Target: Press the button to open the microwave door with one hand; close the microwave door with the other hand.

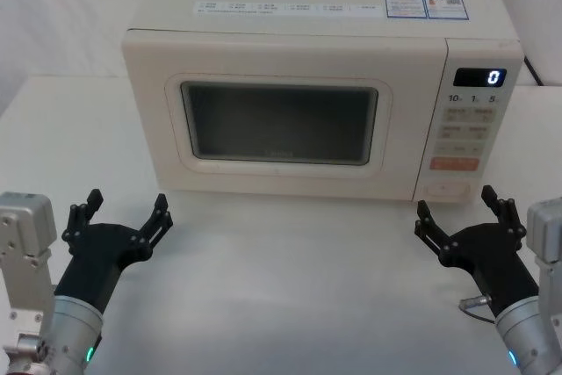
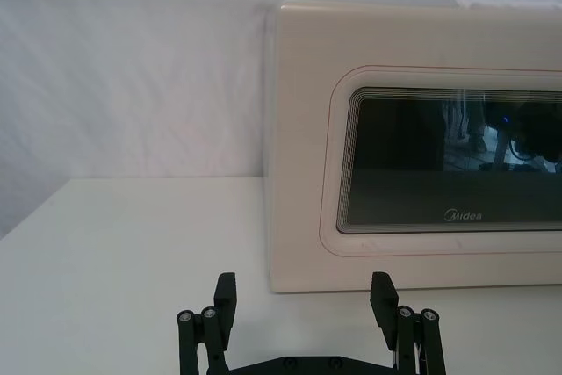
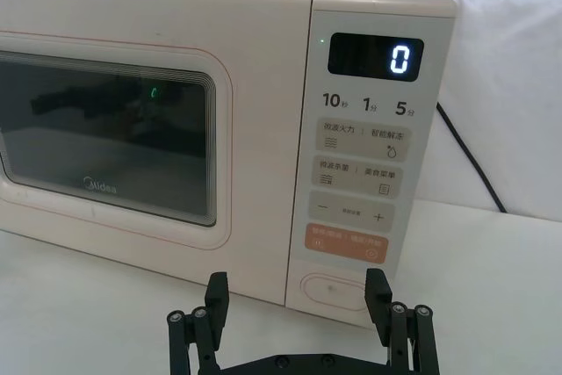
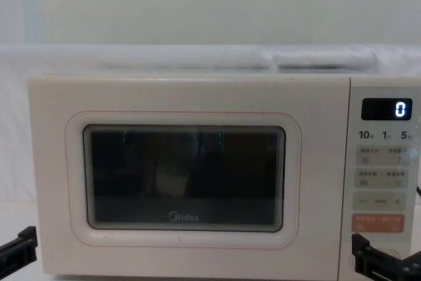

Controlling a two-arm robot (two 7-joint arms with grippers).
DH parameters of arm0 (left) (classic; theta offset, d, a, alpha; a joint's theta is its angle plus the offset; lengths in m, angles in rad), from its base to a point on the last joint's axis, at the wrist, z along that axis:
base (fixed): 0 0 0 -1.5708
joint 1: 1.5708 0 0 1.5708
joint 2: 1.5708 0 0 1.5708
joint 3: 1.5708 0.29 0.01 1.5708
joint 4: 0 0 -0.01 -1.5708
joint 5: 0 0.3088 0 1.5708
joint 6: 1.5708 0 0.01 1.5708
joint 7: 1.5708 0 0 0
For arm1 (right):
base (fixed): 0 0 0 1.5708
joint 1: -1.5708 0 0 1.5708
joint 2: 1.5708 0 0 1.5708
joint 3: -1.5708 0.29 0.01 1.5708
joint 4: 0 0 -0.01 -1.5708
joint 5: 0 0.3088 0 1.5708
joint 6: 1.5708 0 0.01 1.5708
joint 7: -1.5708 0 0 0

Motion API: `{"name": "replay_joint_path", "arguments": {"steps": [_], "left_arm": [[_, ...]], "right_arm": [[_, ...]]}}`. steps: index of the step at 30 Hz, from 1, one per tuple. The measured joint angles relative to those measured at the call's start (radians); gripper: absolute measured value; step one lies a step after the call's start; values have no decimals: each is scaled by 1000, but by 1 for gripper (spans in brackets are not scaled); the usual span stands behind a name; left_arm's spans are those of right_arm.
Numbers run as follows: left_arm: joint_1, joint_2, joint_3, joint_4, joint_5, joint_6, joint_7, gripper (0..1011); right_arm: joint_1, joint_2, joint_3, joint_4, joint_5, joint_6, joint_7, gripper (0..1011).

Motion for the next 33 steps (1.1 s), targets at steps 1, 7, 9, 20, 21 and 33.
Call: {"name": "replay_joint_path", "arguments": {"steps": [1,7,9,20,21,33], "left_arm": [[0,0,0,0,0,0,0,1001],[0,0,0,0,0,0,0,1001],[0,0,0,0,0,0,0,1001],[0,0,0,0,0,0,0,1001],[0,0,0,0,0,0,0,1001],[0,0,0,0,0,0,0,1001]], "right_arm": [[0,0,0,0,0,0,0,1002],[0,0,0,0,0,0,0,1002],[0,0,0,0,0,0,0,1002],[0,0,0,0,0,0,0,1002],[0,0,0,0,0,0,0,1002],[0,0,0,0,0,0,0,1002]]}}
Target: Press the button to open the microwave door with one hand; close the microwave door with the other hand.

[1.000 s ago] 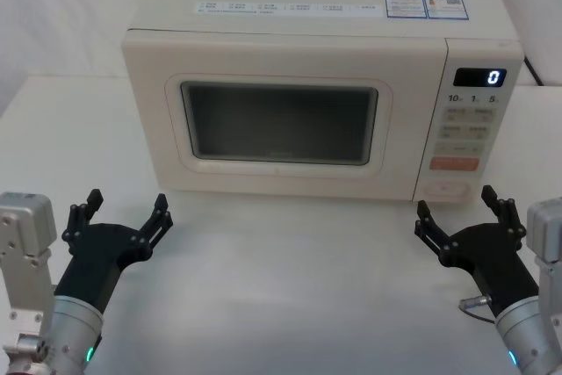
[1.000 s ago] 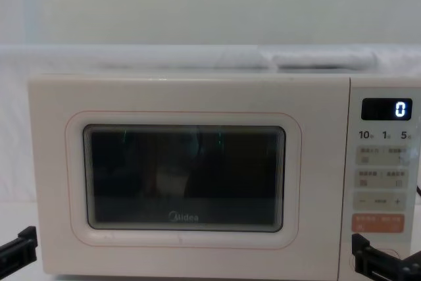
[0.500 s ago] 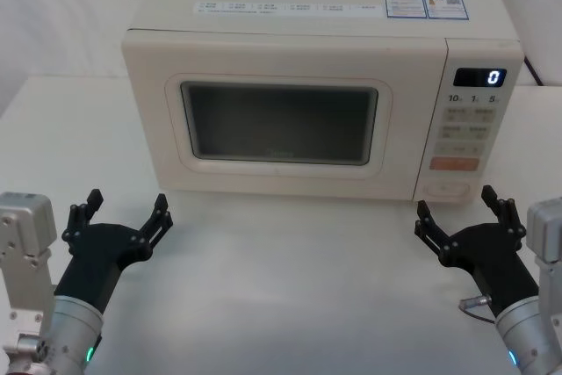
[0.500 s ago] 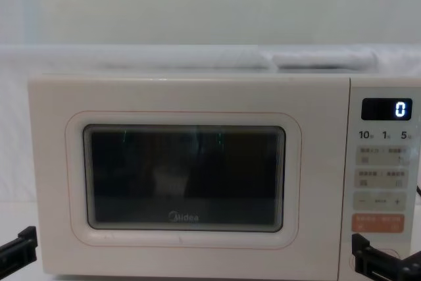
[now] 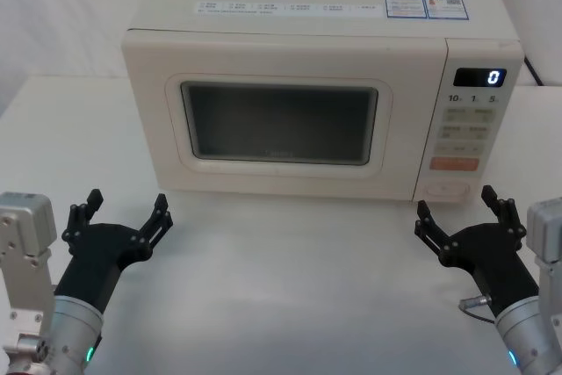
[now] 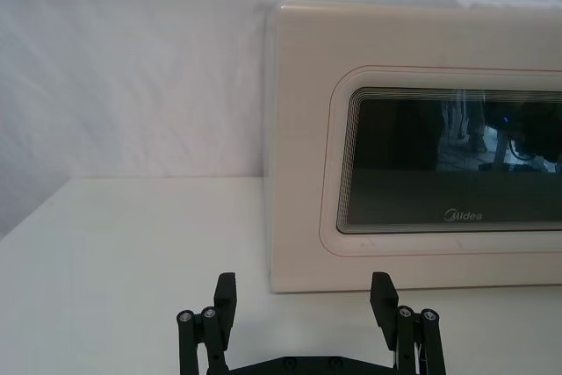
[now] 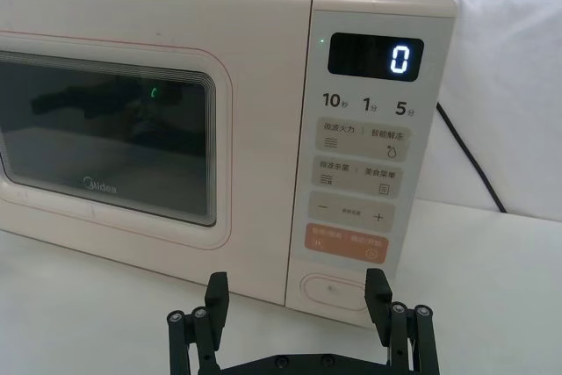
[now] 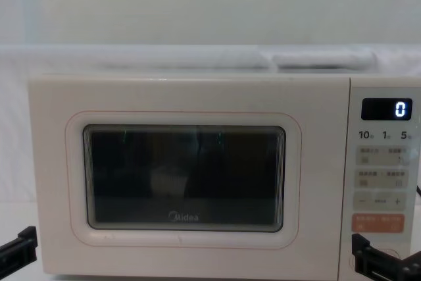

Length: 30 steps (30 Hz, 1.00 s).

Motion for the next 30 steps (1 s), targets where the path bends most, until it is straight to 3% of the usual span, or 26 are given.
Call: {"name": "replay_joint_path", "arguments": {"steps": [19,26,30], "left_arm": [[0,0,0,0,0,0,0,1001],[0,0,0,0,0,0,0,1001],[0,0,0,0,0,0,0,1001]], "right_arm": [[0,0,0,0,0,0,0,996],[0,0,0,0,0,0,0,853],[0,0,0,0,0,0,0,713]]}}
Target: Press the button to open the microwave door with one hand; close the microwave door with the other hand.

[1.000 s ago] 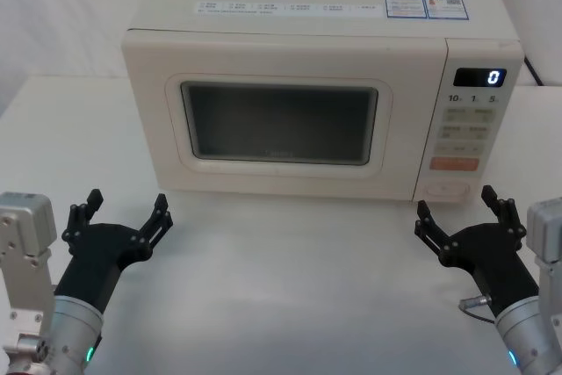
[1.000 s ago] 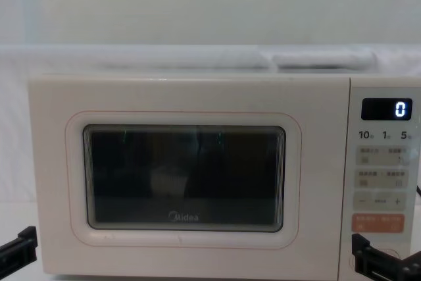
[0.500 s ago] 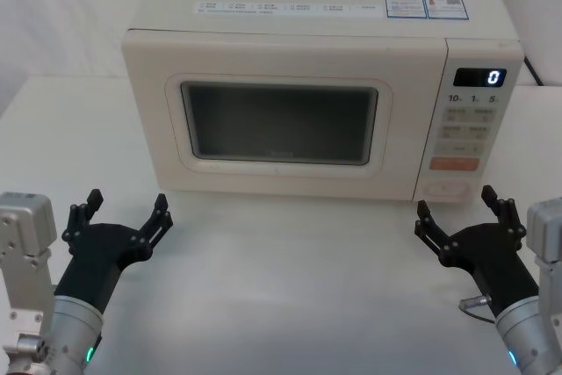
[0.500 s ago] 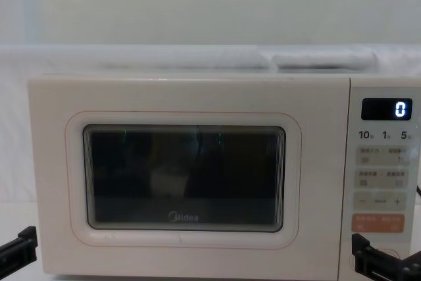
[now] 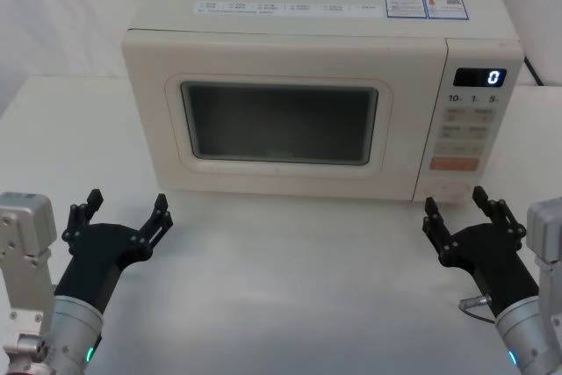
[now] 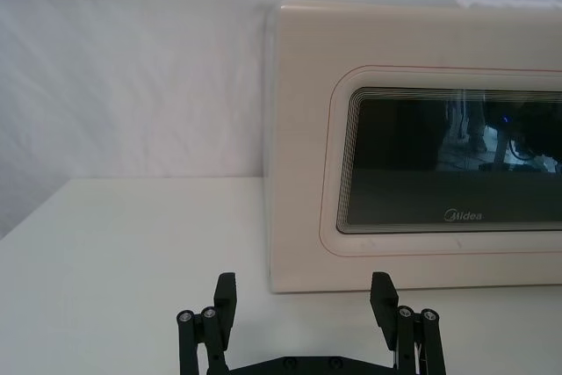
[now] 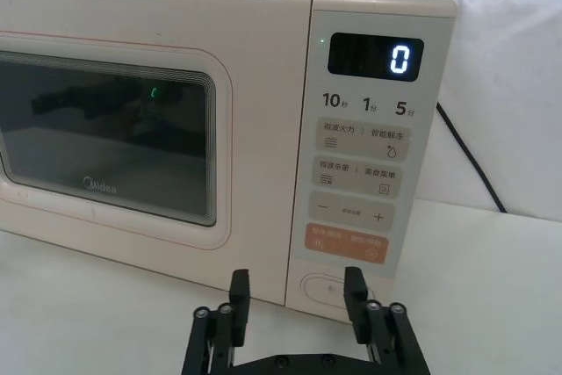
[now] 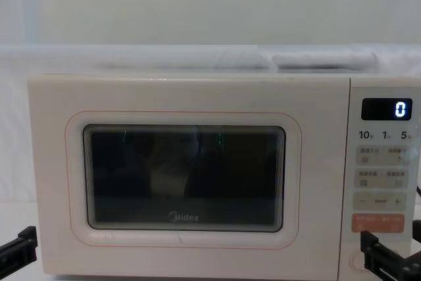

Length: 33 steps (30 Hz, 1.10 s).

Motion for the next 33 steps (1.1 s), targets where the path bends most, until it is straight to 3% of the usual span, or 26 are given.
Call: {"name": "replay_joint_path", "arguments": {"steps": [3,4,8,12,23,33], "left_arm": [[0,0,0,0,0,0,0,1001],[0,0,0,0,0,0,0,1001],[0,0,0,0,0,0,0,1001],[0,0,0,0,0,0,0,1001],[0,0,0,0,0,0,0,1001],[0,0,0,0,0,0,0,1001]], "right_arm": [[0,0,0,0,0,0,0,653],[0,0,0,0,0,0,0,585],[0,0,0,0,0,0,0,485],[0,0,0,0,0,0,0,319],[0,0,0,0,0,0,0,2],[0,0,0,0,0,0,0,0]]}}
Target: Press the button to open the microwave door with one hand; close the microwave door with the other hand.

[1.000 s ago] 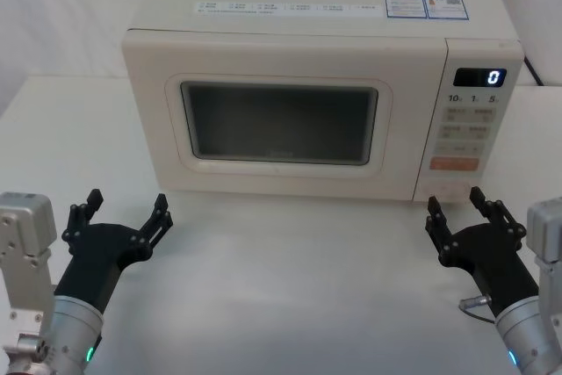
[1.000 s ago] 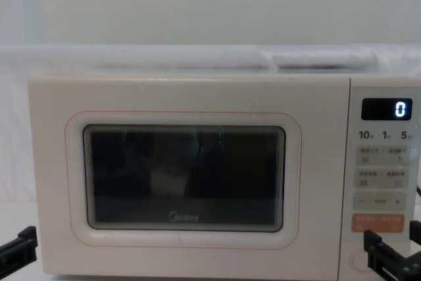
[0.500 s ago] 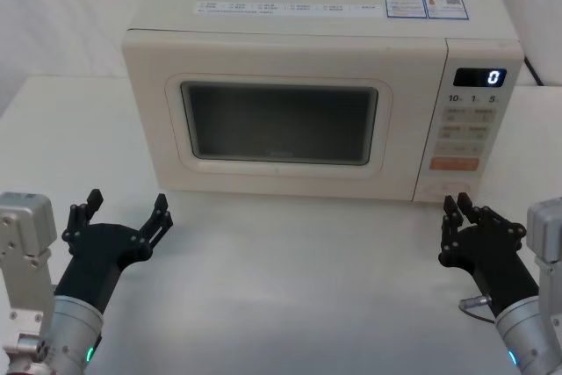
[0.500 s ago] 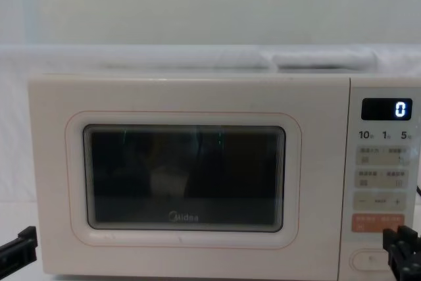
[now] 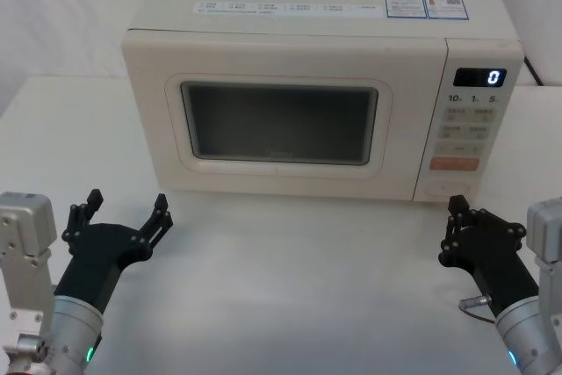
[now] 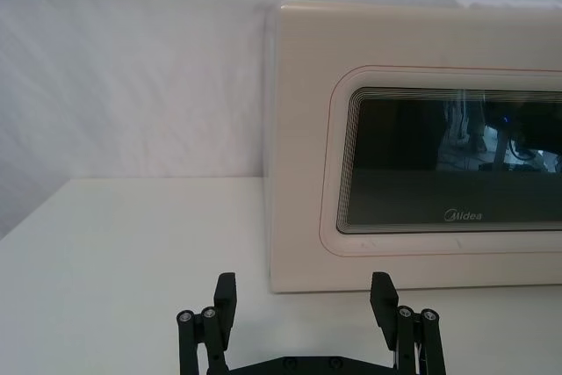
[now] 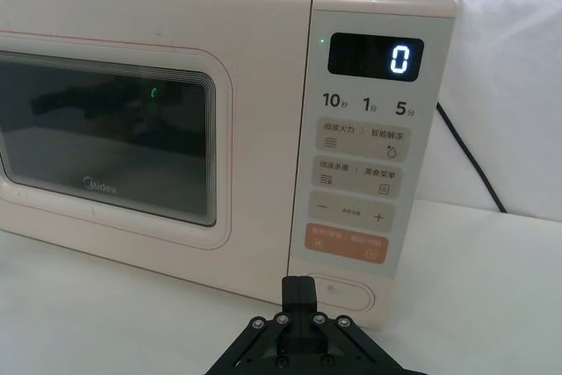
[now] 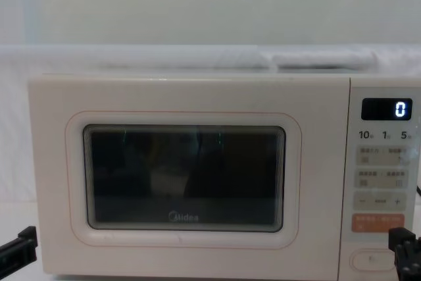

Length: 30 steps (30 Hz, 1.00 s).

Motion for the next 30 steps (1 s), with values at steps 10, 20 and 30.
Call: {"name": "replay_joint_path", "arguments": {"steps": [10,20,30], "left_arm": [[0,0,0,0,0,0,0,1001],[0,0,0,0,0,0,0,1001],[0,0,0,0,0,0,0,1001]], "right_arm": [[2,-19,17,10,-3,-1,17,0],[30,-49,45,66,-3,-2,48,0],[71,-88,69,155,-3,-2,79,0]]}}
